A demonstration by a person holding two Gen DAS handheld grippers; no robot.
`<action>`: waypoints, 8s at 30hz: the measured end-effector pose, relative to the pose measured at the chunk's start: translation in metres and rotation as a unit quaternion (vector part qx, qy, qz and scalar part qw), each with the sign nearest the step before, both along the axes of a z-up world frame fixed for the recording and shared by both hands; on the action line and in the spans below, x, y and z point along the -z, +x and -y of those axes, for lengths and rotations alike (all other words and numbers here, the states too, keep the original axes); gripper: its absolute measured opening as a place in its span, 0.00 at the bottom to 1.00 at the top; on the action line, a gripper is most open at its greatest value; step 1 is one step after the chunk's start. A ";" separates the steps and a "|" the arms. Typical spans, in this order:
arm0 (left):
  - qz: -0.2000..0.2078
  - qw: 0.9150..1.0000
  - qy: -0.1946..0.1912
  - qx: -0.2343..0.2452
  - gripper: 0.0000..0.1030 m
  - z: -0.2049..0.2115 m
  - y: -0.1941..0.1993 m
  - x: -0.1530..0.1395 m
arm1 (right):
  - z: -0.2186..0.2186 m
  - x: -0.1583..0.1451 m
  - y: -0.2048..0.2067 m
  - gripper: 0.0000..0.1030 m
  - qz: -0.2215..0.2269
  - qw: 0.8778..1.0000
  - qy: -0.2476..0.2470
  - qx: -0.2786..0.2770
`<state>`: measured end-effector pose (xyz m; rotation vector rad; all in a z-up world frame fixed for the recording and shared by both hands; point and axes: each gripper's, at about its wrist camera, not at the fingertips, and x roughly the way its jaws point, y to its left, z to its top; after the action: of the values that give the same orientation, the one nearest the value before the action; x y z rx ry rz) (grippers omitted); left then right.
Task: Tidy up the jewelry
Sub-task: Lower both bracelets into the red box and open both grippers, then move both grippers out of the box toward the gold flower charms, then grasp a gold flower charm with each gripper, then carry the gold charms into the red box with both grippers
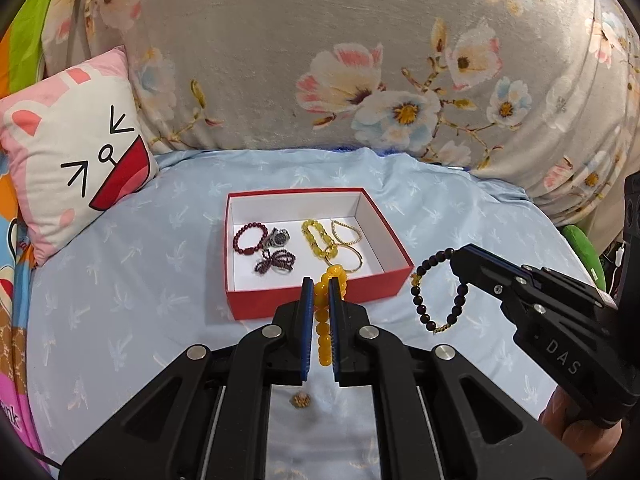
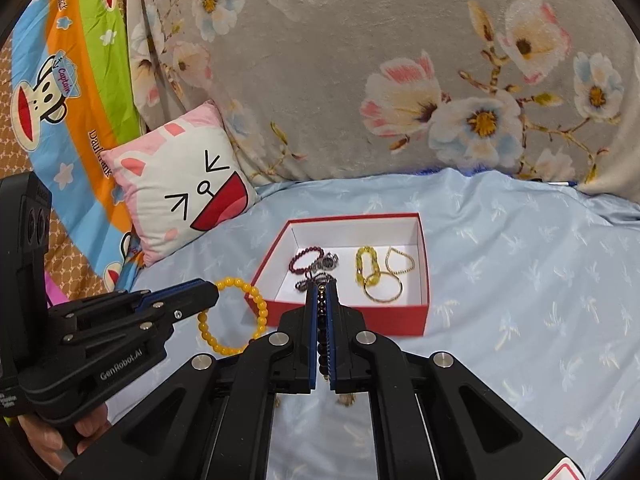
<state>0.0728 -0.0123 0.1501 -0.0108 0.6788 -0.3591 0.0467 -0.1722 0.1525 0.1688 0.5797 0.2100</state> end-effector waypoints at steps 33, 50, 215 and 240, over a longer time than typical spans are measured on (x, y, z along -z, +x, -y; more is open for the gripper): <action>-0.108 0.993 -0.043 -0.024 0.07 0.003 0.160 0.068 | 0.002 0.082 0.168 0.04 -0.109 0.994 0.025 -0.008; -0.066 0.995 -0.024 -0.071 0.47 -0.009 0.146 0.058 | 0.020 0.059 0.137 0.46 -0.057 0.997 -0.017 0.046; -0.023 0.996 0.053 -0.068 0.12 0.020 0.138 0.053 | 0.016 0.060 0.140 0.16 -0.057 0.997 -0.021 0.050; -0.066 0.991 0.078 -0.083 0.12 0.026 0.197 0.103 | 0.005 0.115 0.201 0.16 -0.118 0.991 -0.035 0.044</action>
<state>0.2694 -0.0382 0.0476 0.0577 0.8298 -0.1460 0.2481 -0.1777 0.0377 0.1523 0.8118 0.0839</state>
